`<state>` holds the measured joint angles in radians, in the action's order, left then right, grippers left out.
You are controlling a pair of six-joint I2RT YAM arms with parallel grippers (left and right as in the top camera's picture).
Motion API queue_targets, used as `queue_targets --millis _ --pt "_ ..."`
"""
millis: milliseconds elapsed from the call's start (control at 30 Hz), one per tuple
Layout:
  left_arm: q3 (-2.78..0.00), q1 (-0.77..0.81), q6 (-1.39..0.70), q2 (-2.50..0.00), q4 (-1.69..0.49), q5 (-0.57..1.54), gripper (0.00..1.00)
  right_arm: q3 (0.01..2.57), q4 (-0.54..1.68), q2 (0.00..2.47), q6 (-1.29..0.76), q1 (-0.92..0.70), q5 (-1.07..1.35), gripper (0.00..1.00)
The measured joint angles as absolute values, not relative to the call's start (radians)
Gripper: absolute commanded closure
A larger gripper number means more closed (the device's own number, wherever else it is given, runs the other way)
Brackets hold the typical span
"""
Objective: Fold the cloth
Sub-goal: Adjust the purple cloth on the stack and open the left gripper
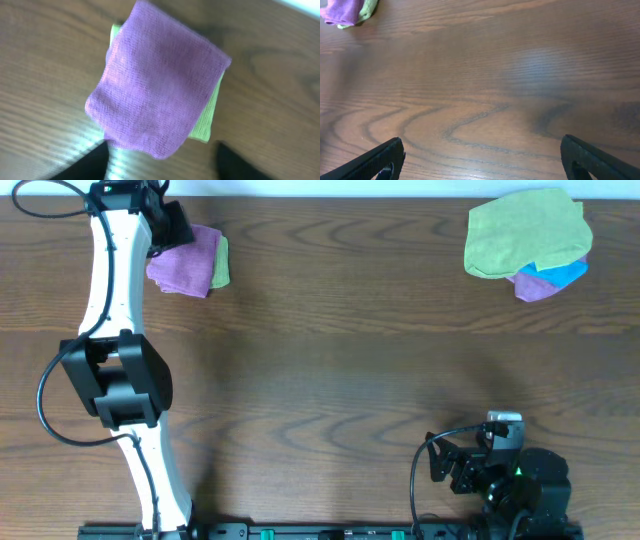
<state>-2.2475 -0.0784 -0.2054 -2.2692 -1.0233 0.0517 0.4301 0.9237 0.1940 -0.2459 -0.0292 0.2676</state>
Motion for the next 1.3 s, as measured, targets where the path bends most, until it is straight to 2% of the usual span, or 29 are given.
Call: queue_targets --millis 567,1000,1300 --pt "-2.247 -0.078 -0.213 -2.139 -1.159 0.057 0.05 0.430 0.923 0.194 -0.246 -0.029 0.268 0.01" --pt "-2.247 -0.078 -0.170 -2.136 -1.377 0.152 0.05 0.430 0.923 0.194 -0.246 -0.029 0.268 0.01" --pt "-2.247 -0.048 -0.152 -2.098 -1.319 0.158 0.05 0.430 0.923 0.194 -0.246 -0.029 0.268 0.01"
